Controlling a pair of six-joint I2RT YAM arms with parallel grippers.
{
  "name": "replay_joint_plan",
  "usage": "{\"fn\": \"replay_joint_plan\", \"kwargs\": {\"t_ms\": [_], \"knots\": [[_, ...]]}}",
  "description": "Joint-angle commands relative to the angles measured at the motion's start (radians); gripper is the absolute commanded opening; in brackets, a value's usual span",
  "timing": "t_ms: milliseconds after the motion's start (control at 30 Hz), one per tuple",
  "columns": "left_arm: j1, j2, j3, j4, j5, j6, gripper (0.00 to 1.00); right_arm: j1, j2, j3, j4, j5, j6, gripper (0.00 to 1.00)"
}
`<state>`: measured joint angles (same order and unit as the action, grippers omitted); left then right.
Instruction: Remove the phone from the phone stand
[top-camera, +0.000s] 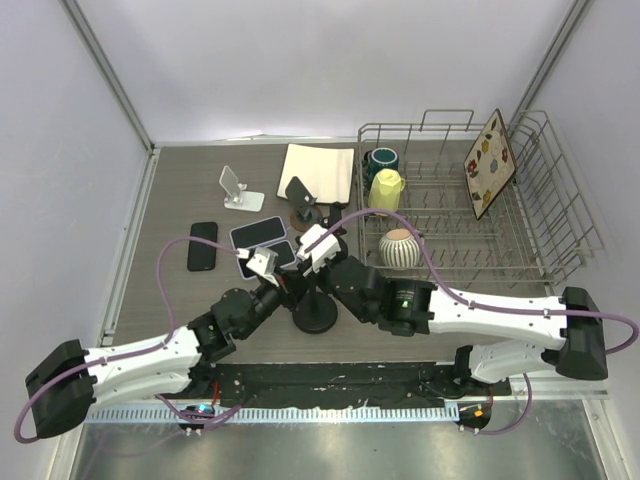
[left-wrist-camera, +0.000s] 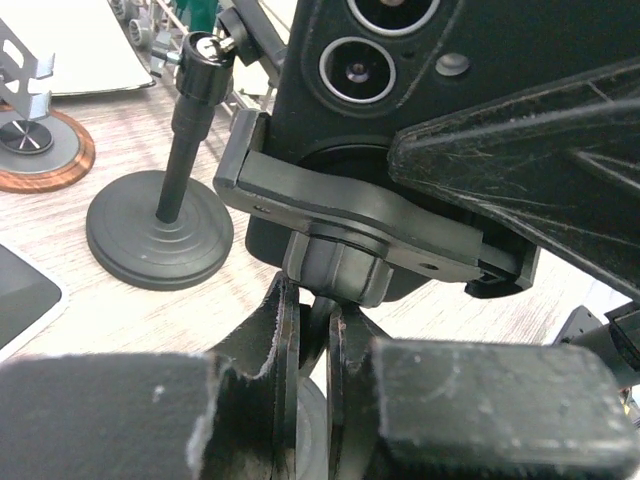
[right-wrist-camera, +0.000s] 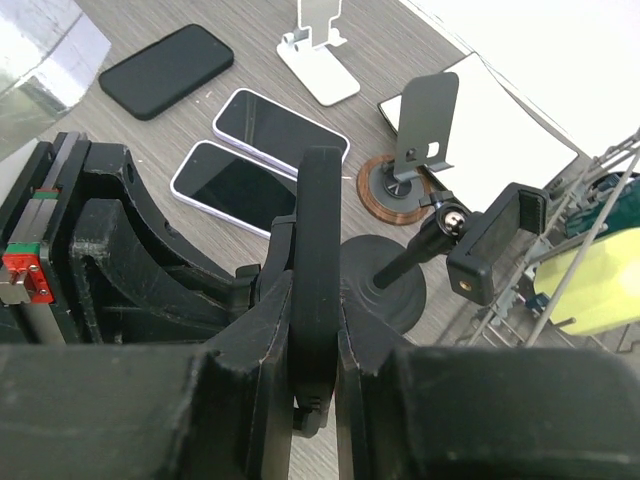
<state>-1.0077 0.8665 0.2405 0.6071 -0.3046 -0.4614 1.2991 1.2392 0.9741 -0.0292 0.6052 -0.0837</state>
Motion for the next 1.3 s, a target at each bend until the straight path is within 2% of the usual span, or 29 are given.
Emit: {"fn": "replay_joint_plan", "kwargs": {"t_ms": [0,300,467,600,767,867,967,1267], "knots": [[0.095,0.016,-0.018,-0.224,-0.490,-0.149,0.00,0.069,-0.012,0.043,-0.278,0.090,0.081,0.01],[0.198,0.002,-0.009,-0.328,-0.436,-0.237,0.00,0.086,0.000,0.121,-0.422,0.083,0.160,0.01],[0.202,-0.014,-0.012,-0.348,-0.447,-0.250,0.00,0.088,-0.007,0.132,-0.439,0.236,0.229,0.01],[0.202,-0.021,-0.023,-0.337,-0.426,-0.252,0.00,0.088,-0.027,0.121,-0.396,0.312,0.259,0.01],[0.201,-0.038,-0.041,-0.276,-0.380,-0.215,0.00,0.088,-0.030,0.097,-0.293,0.329,0.252,0.01],[0.201,-0.057,-0.049,-0.257,-0.361,-0.197,0.00,0.089,-0.024,0.094,-0.246,0.401,0.283,0.01],[0.201,-0.075,-0.067,-0.230,-0.343,-0.178,0.00,0.080,0.005,0.110,-0.232,0.502,0.297,0.01],[0.201,-0.127,-0.089,-0.244,-0.355,-0.174,0.00,0.009,0.005,0.130,-0.218,0.567,0.294,0.01]]}}
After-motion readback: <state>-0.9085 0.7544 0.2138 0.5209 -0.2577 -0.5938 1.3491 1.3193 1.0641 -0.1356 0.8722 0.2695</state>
